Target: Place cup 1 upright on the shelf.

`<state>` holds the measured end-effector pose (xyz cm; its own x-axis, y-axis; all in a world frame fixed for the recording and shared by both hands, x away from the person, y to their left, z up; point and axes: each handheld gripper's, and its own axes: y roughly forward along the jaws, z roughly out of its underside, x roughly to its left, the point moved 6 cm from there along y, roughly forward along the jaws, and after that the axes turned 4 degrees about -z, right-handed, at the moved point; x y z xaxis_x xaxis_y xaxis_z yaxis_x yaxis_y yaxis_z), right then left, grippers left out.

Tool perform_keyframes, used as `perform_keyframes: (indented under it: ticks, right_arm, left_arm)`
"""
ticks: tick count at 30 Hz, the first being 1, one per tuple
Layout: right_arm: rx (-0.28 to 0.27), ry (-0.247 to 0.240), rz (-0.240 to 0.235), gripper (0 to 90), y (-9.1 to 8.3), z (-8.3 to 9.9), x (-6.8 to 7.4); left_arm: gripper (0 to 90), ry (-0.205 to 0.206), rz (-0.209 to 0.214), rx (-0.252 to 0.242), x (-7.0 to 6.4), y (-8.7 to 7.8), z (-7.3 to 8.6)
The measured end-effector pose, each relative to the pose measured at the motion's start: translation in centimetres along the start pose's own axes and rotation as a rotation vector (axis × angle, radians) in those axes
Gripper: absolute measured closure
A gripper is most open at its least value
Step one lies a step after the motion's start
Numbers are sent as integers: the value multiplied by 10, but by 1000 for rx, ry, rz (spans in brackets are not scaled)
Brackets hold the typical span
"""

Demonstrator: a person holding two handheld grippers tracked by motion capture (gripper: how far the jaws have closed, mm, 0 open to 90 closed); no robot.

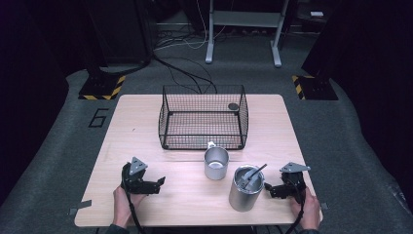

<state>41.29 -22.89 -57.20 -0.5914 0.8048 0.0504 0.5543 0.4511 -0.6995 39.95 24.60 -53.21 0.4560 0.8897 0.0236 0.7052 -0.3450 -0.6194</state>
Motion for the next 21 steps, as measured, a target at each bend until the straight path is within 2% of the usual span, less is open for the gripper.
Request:
perform_keyframes:
  ticks: [4,5,8,10,18,19,21]
  right_arm:
    - [1,3,1,0,0,0,0]
    - [1,3,1,0,0,0,0]
    - [0,3,0,0,0,0,0]
    - [-1,2,3,0,0,0,0]
    - [0,3,3,0,0,0,0]
    - [-1,3,3,0,0,0,0]
    - [-1,3,3,0,0,0,0]
  left_arm:
    - [2,25,30,-13,-13,5,-10]
    - [2,53,42,-14,-17,7,-15]
    - [1,63,50,-16,-23,11,-19]
    - [1,71,77,-17,-31,17,-24]
    - [1,106,117,-30,-48,24,-35]
    - [1,109,144,-32,-53,24,-38]
    - [1,110,152,-35,-55,25,-39]
